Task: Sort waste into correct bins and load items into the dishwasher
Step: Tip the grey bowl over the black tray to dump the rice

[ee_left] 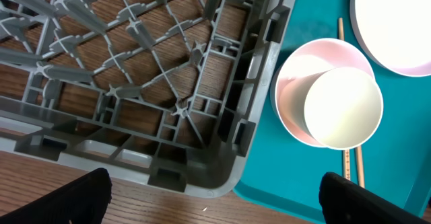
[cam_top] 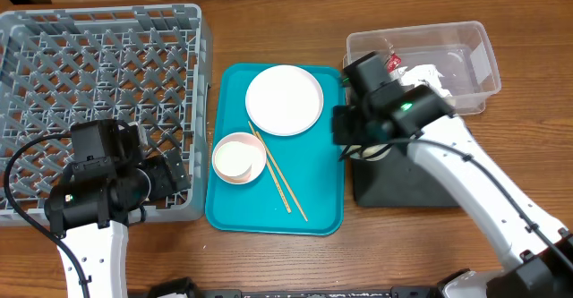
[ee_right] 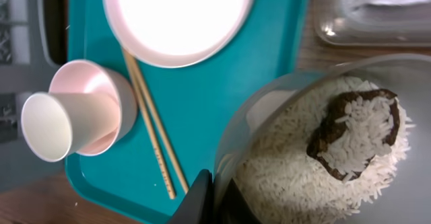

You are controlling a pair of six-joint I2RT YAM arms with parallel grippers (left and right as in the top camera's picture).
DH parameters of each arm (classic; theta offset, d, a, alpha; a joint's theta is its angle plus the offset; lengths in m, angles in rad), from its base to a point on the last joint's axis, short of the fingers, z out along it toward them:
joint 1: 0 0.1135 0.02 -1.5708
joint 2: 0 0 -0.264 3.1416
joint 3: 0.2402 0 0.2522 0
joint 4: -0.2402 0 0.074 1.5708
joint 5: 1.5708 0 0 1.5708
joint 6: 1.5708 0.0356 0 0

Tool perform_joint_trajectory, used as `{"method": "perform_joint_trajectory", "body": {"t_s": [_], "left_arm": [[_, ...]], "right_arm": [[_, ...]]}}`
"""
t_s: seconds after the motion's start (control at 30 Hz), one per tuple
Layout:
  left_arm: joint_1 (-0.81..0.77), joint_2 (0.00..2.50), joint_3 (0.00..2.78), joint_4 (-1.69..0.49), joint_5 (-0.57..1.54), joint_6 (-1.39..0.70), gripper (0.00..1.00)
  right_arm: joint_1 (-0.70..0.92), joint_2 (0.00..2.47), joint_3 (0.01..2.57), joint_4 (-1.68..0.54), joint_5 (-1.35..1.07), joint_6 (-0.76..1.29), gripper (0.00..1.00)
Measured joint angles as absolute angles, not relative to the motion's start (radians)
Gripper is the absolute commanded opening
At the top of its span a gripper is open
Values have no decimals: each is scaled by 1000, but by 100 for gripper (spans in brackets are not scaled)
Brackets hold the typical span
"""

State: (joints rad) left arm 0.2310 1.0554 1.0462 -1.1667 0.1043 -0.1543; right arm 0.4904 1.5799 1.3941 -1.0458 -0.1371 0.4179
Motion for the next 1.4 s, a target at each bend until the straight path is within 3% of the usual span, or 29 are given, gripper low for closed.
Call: {"method": "perform_joint_trajectory", "body": {"t_s": [0.3,0.63,0.9,1.17,1.4], "left_arm": [[231,1055,1046,-1167,105,-155,100],[231,1056,1046,-1166,105,-155,100],[231,1056,1046,-1167,105,-155,100],[231,1057,1046,-1166,105,-155,100],[231,1057,1046,-1167,105,-155,100]], "right_arm": [[235,1581,1278,-974,-509,413,4],[-25,1582,903,-665,-976,396,4],[-223,1582,820,-614,-1243,396,4],[-340,1582,820,-614,-1467,406,4],[-360,1582,820,-614,-1523,507,4]]}}
